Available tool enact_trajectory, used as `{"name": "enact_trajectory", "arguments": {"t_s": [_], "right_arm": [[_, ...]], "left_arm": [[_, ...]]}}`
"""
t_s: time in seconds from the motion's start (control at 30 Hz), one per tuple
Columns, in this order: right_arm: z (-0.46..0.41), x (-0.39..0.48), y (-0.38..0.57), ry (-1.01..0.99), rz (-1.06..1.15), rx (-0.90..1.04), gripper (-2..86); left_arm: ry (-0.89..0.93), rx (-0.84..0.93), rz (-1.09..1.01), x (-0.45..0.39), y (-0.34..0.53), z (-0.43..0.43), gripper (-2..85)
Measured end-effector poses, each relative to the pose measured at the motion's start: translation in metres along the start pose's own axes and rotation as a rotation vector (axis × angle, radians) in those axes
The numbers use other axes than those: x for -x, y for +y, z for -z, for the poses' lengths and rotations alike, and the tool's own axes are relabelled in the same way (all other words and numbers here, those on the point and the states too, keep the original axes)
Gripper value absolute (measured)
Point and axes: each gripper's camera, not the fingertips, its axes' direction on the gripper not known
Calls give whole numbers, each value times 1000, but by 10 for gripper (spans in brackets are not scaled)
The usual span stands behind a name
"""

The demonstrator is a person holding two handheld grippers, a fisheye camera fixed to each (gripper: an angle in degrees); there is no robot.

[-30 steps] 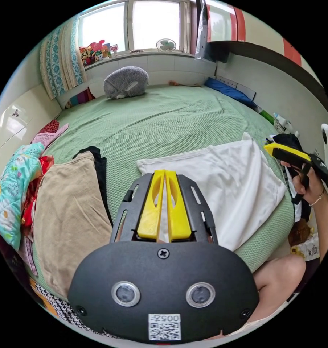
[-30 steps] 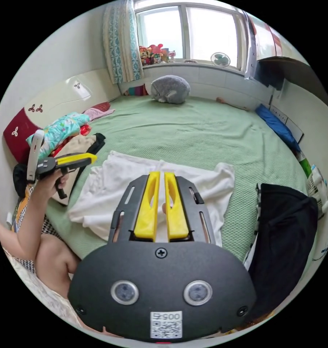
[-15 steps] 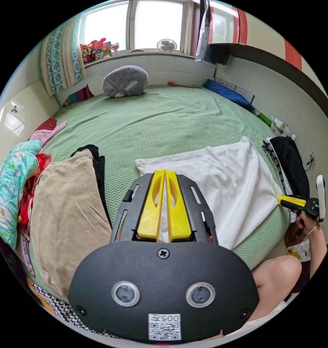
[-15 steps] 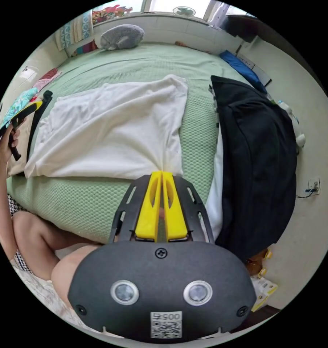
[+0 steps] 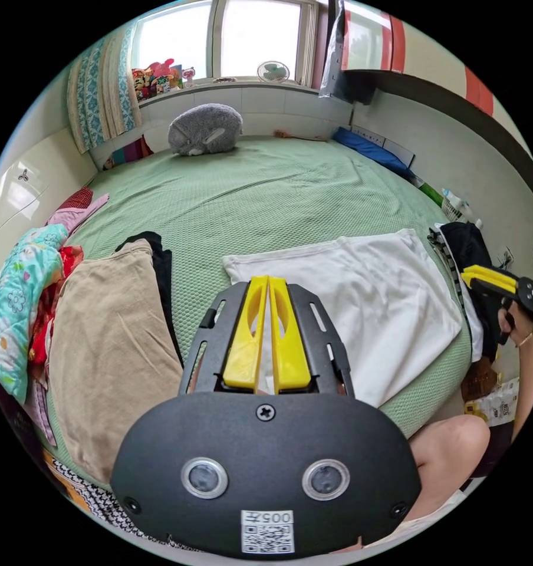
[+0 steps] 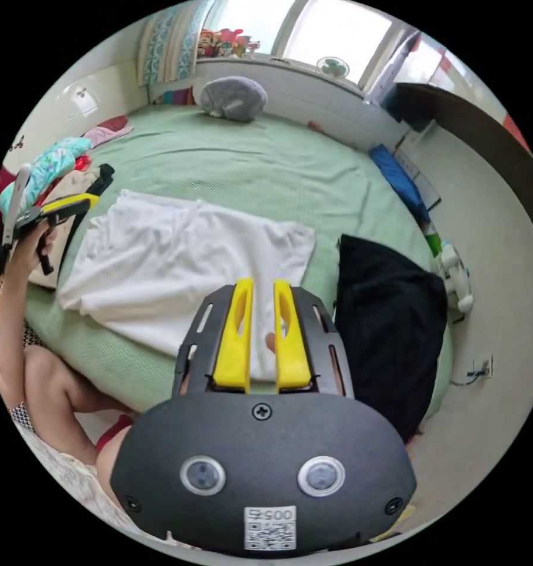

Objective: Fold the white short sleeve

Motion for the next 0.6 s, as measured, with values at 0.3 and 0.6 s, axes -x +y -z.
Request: {"name": "enact_trajectory", "arguments": {"t_s": [0.3,0.6], "right_arm": [[-98,-48,-81,78,-230,122,53],[-86,-62,-56,28,-320,107,-9]], "left_arm": [[-5,28,26,10,-5,5,0],[21,55,63,21,-14,7,5]]}}
